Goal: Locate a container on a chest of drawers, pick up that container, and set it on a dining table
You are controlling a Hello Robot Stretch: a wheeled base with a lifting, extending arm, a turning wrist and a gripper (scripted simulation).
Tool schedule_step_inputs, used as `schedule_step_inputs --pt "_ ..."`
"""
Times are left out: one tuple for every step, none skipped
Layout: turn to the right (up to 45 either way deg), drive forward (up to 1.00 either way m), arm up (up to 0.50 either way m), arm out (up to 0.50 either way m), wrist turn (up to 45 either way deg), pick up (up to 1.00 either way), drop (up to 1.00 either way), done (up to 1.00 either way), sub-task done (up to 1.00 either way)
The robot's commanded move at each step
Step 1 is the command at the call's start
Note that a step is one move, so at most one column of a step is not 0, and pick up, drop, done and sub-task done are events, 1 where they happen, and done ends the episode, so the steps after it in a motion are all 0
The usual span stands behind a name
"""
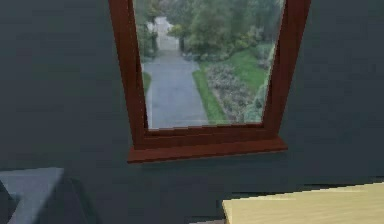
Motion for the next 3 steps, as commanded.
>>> schedule_step_inputs --pt "0.0 0.0 -0.04 0.0 0.0 0.0 0.0 0.0 0.0" --pt "0.0 0.0 -0.32 0.0 0.0 0.0 0.0 0.0 0.0" --pt "0.0 0.0 0.0 0.0 0.0 0.0 1.0 0.0 0.0"
